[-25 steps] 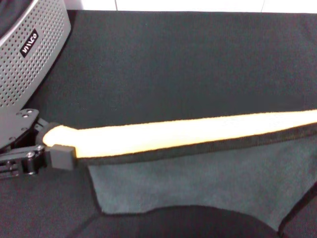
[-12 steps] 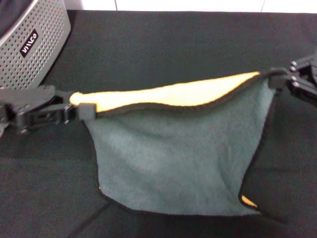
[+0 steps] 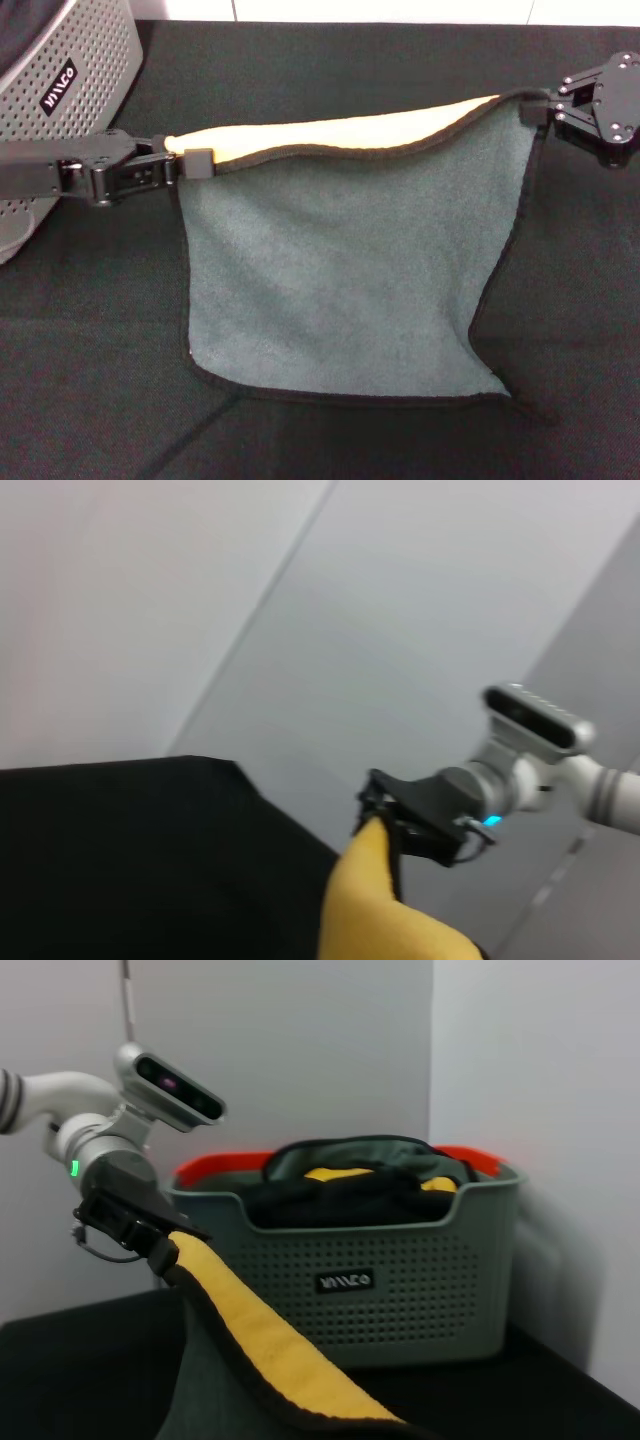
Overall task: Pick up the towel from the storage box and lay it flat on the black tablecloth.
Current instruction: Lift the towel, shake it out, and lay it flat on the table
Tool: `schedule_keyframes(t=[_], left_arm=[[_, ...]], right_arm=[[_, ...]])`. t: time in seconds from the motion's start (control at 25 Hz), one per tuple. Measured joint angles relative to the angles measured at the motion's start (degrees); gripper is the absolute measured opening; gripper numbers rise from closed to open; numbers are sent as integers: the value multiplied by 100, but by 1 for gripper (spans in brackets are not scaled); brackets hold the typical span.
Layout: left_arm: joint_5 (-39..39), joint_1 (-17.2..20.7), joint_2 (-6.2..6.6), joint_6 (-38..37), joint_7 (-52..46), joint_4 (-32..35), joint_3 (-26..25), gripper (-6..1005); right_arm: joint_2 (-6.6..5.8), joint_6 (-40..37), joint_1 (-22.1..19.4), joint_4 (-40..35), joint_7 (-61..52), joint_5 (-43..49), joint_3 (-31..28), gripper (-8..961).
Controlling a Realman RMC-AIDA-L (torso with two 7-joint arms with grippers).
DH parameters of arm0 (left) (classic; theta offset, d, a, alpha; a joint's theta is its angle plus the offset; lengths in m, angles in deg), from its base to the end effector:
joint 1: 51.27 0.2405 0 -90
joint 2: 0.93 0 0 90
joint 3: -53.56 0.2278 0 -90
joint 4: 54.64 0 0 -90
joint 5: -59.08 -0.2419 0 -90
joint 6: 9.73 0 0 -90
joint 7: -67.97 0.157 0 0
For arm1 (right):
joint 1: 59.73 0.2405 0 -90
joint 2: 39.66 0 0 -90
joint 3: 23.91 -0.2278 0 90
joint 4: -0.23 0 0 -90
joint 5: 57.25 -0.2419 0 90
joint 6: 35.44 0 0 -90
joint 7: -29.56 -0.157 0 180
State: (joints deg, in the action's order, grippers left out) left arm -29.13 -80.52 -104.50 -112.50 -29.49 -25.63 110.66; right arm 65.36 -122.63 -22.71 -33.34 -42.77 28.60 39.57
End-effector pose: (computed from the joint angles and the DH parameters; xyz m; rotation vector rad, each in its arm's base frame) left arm -0.2467 0.3342 0.0754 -2.8011 -0.9893 -1.0194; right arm 0.1944 0.3993 0.0576 -2.7620 0.1476 0.7661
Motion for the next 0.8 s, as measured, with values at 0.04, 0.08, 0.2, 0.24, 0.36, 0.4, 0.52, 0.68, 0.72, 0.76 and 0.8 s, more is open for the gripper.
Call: schedule_keyframes(t=[0.04,0.08,0.2,0.24,0.36,0.4,0.52,0.68,0.72,0.76,0.8], left_arm=[[-33,0,-21,115,7,-9,-2,32],[-77,-2,-42,237,9,-10,-3,32],[-197,-23,-117,542,11,-17,-2,32],[-224,-26,-139,591,11,-21,2,32],[-317,-40,-221,857,14,-32,-1,32],[-334,-37,-243,937,15,-32,-4,32],[-342,-18,-314,1133,18,-35,-7,32],[-349,-6,-375,1398,25,-43,-9,32],[-351,-6,-386,1460,25,-45,-10,32],[-353,-6,-398,1535,26,-47,-11,32],[-355,-4,-408,1600,28,-54,-11,32]], right_arm=[[6,67,18,9,0,19,14,24],[15,123,32,14,1,48,21,24],[67,290,93,17,-5,201,37,24],[92,349,119,20,-17,271,44,24],[197,596,191,68,-32,489,49,24],[237,702,212,87,-31,562,50,24],[332,966,255,99,-18,724,57,25],[420,1268,379,192,-8,929,98,25],[435,1323,421,225,-5,986,102,25],[448,1354,446,254,-2,1021,104,25],[461,1387,464,275,10,1038,106,25]])
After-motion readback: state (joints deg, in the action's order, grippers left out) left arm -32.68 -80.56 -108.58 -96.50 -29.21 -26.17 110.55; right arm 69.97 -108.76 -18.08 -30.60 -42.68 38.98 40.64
